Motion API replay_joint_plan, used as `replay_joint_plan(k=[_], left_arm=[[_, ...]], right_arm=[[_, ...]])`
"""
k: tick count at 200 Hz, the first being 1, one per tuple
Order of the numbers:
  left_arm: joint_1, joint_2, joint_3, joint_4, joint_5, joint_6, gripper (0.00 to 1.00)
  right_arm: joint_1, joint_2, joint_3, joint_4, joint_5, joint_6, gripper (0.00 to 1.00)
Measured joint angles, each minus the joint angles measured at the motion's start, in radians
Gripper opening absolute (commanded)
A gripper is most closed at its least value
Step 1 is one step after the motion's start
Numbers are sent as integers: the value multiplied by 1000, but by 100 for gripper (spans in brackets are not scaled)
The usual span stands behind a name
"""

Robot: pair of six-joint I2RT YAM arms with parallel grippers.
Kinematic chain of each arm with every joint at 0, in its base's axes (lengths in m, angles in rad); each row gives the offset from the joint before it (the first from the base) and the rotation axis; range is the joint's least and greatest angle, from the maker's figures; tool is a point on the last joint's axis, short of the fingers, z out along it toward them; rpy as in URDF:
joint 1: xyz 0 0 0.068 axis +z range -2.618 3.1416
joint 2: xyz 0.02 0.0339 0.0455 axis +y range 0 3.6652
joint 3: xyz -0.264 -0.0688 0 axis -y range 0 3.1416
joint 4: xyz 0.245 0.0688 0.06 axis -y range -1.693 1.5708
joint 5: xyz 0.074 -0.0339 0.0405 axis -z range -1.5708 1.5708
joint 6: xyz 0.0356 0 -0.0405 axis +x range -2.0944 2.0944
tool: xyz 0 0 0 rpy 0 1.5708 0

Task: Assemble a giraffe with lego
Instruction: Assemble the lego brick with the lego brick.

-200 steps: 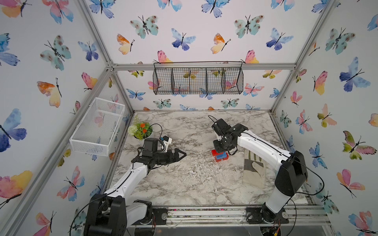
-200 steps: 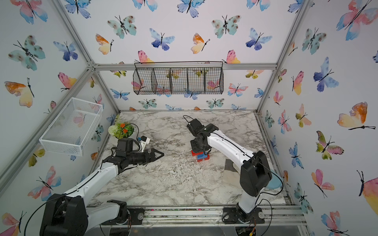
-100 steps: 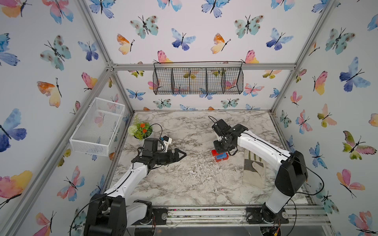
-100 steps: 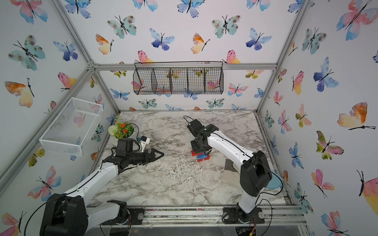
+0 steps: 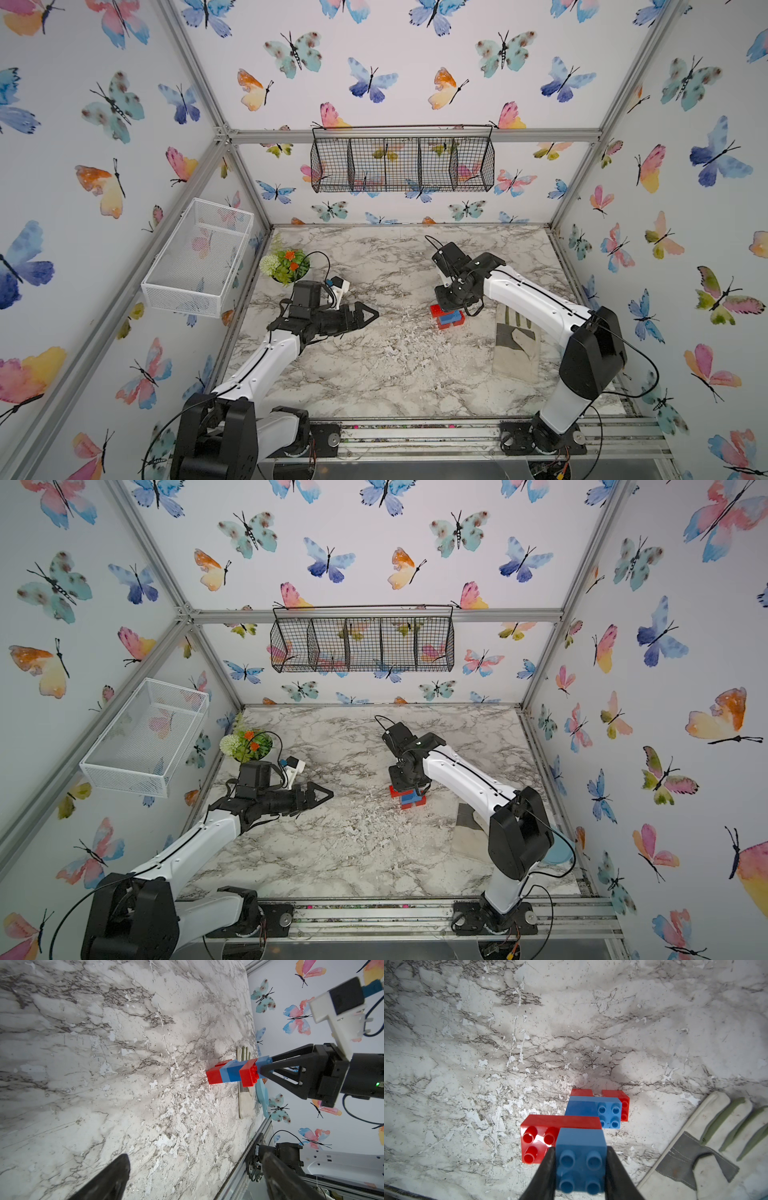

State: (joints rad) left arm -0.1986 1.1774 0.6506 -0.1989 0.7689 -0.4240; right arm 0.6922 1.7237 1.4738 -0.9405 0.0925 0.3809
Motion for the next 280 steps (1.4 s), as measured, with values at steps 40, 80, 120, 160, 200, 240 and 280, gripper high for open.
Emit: replay_joint_plan(k=[40,80,120,160,200,240,280], left_arm=[[0,0,0,0,0,0,98],[0,0,0,0,0,0,98],[0,0,0,0,0,0,98],[0,0,0,0,0,0,98],[0,0,0,0,0,0,98],[0,0,0,0,0,0,98],[0,0,0,0,0,0,98]], right_arm=[[-4,-9,-16,15,-13,0,32],[-6,-13,-21,19,-23,-1,31],[-6,-13,-21,18,-23,-3,30],[-6,-11,-20,10,-25,-10,30],[-6,7,2,-13,-22,-18,30],[-6,16,5,-19,-22,-30,30],[-6,13,-8,-8,-23,-32,29]])
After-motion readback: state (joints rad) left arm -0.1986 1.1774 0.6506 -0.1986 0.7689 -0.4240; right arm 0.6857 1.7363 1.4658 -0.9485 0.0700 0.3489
